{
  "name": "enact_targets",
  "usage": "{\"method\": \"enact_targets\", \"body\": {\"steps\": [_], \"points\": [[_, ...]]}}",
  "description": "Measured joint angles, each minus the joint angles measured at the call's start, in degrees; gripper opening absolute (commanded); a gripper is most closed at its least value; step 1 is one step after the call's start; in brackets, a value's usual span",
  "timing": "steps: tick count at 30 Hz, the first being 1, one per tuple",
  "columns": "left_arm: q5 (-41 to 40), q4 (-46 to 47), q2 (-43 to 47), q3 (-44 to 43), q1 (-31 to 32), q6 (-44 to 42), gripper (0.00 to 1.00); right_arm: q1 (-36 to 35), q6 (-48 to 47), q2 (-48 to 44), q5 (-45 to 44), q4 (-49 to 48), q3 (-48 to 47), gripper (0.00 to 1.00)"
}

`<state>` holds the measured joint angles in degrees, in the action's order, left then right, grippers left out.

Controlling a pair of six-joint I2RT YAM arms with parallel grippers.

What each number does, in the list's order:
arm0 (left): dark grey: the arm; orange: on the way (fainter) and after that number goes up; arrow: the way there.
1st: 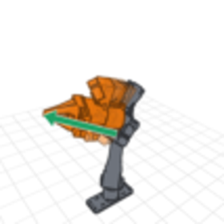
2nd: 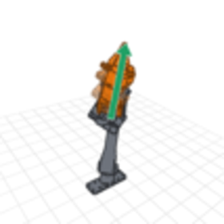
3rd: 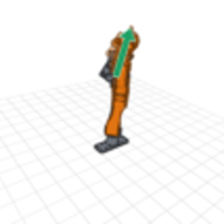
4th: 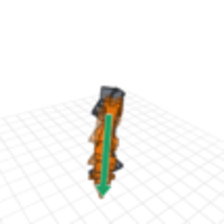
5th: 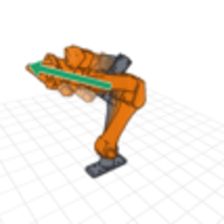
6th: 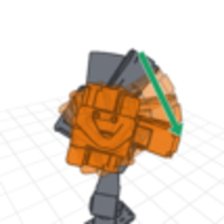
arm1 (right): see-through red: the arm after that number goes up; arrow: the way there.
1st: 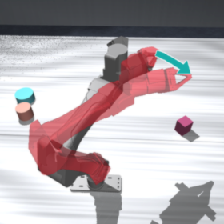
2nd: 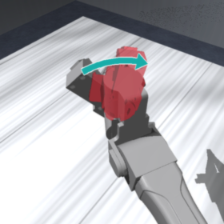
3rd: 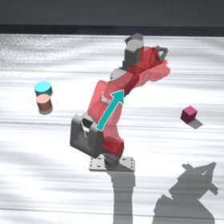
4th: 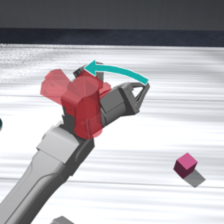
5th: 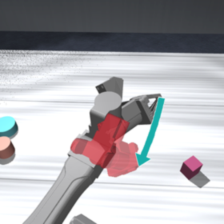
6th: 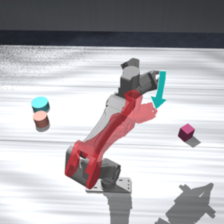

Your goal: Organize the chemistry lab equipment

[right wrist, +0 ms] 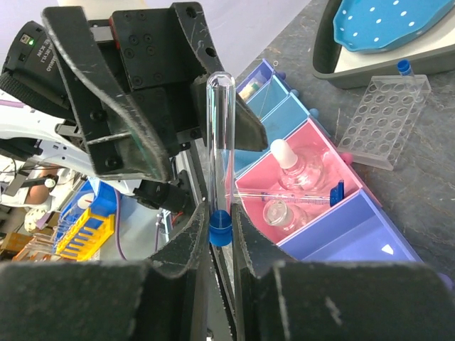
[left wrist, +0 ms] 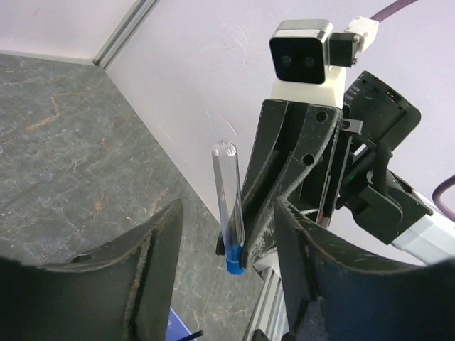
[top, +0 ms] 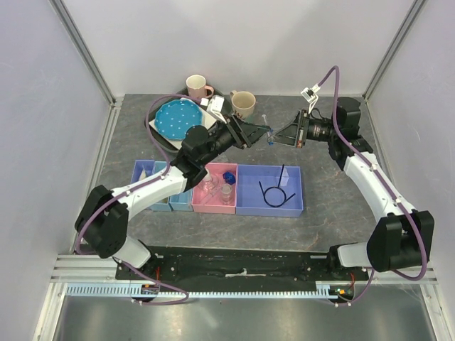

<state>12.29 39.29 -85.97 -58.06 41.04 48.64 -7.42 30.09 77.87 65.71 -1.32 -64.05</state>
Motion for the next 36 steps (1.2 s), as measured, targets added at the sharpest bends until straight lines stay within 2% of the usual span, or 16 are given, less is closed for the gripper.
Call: {"method": "enact_targets", "body": {"steps": [2, 5, 6, 7, 9, 12, 15, 16, 18, 19, 21, 25, 31, 36], "points": [[-0.2, -0.1, -1.0, -1.1, 0.2, 0.0, 0.53, -0.3, 0.6, -0.1, 0.1, -1.0, 0.3, 0.15], [-0.2, -0.3, -2.1, -2.0, 0.5, 0.0, 0.39, -0.5, 1.3, -0.2, 0.3, -2.1, 0.8, 0.15], [-0.2, -0.4, -2.3, -2.2, 0.6, 0.0, 0.33, -0.6, 1.4, -0.2, 0.3, -2.3, 0.9, 0.15], [-0.1, -0.9, -2.5, -2.4, 0.6, 0.1, 0.22, -0.6, 1.7, -0.2, 0.2, -2.7, 1.1, 0.15], [0.0, -0.9, -2.5, -2.4, 0.6, 0.2, 0.13, -0.6, 1.6, -0.2, 0.0, -2.8, 1.2, 0.15], [0.3, -1.8, -2.5, -3.0, 0.8, 0.2, 0.06, -0.7, 1.3, -0.2, 0.2, -2.9, 1.6, 0.18], [0.7, -2.7, -2.5, -3.2, 0.8, 0.2, 0.03, -0.7, -0.7, -0.2, 0.2, -2.1, 1.6, 0.33], [1.2, -3.2, -2.5, -3.2, 0.8, 0.2, 0.02, -0.8, -1.9, -0.2, 0.4, -1.4, 1.6, 0.46], [2.2, -4.9, -2.5, -3.2, 0.5, 0.2, 0.02, -0.9, -6.9, -0.2, 0.5, 3.1, 0.9, 0.66], [2.9, -5.7, -2.5, -3.2, 0.3, 0.2, 0.02, -1.0, -10.5, -0.2, 0.3, 6.2, 0.2, 0.82], [4.9, -8.4, -2.2, -3.2, -0.5, 0.2, 0.02, -1.0, -20.2, -0.2, -0.7, 15.6, -2.4, 0.98], [9.4, -15.6, 0.5, -3.2, -2.9, 0.1, 0.02, -1.1, -43.2, -0.2, -7.0, 34.0, -8.7, 0.98], [21.5, -28.6, 6.3, -4.1, -7.5, -0.7, 0.02, -1.1, -73.6, -2.8, -15.1, 51.3, -10.9, 0.98], [33.7, -39.8, 7.5, -5.3, -8.8, -3.0, 0.03, -1.6, -99.8, -3.1, -14.1, 63.6, -12.7, 0.98]]}}
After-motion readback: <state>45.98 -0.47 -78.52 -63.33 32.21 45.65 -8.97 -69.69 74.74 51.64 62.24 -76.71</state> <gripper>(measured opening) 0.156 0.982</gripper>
